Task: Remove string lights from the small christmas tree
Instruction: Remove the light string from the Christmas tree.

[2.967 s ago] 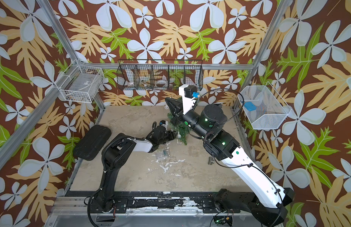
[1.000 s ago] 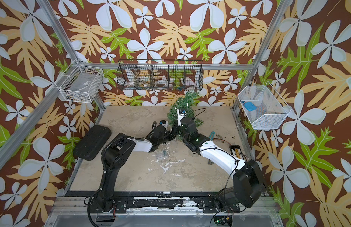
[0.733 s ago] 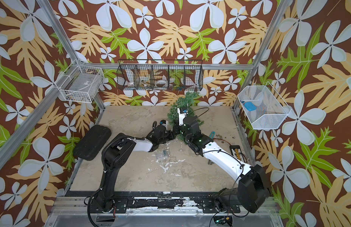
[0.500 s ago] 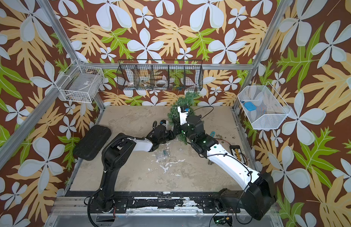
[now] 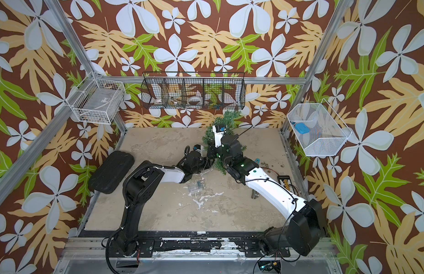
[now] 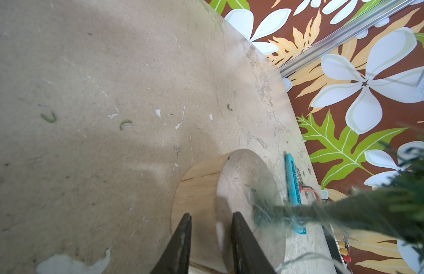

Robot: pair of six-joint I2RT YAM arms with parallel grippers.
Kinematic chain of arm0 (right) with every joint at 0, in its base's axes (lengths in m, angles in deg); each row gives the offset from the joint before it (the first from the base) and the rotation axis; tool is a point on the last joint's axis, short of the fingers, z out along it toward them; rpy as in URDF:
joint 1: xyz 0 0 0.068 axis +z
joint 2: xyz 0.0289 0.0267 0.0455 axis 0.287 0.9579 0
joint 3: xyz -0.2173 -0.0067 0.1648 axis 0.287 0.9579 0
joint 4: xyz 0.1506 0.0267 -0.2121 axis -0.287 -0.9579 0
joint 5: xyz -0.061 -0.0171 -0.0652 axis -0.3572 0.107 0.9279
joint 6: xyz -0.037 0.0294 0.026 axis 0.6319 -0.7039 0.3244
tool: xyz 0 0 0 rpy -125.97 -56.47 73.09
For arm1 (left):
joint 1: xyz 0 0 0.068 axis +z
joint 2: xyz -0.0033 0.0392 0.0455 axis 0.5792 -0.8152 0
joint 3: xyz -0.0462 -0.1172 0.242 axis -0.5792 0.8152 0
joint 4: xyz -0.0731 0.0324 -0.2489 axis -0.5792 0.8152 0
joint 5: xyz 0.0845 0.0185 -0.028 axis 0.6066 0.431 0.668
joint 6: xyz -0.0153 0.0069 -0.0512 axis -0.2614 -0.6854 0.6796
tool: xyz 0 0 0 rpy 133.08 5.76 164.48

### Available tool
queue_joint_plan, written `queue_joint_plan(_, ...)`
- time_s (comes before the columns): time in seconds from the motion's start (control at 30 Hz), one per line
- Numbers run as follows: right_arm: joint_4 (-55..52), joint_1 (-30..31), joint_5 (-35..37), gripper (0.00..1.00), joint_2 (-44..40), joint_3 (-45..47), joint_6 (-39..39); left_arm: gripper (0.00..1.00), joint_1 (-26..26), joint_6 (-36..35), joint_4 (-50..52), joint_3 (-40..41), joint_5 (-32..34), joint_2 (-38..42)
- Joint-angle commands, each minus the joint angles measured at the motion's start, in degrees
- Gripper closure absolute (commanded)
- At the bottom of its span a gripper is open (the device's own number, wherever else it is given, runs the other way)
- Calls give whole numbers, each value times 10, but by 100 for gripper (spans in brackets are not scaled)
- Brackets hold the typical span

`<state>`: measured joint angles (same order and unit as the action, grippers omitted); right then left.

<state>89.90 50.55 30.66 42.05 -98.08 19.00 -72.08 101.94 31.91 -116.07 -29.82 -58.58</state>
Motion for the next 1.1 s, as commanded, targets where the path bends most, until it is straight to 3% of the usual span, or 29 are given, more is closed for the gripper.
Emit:
queue_joint_plan(0.0, 31, 1, 49, 94, 3, 8, -7, 70, 0, -15, 207, 10, 22, -14)
queue_joint_plan(0.2, 44, 1, 63, 81, 22, -3, 2, 70, 0, -14, 207, 9, 21, -16)
queue_joint_plan(0.43, 48, 1, 63, 79, 65, -36, 7, 70, -1, -13, 203, 12, 21, -16)
queue_joint_plan(0.63, 49, 0, 44, 90, 84, -51, -2, 70, 0, -12, 201, 15, 20, -17)
queue_joint_plan(0.73, 49, 1, 42, 100, 79, -49, -7, 70, -1, -12, 199, 14, 20, -18)
queue_joint_plan(1.07, 14, 1, -24, 100, 4, -61, -30, 70, -1, -15, 203, 5, 22, -29)
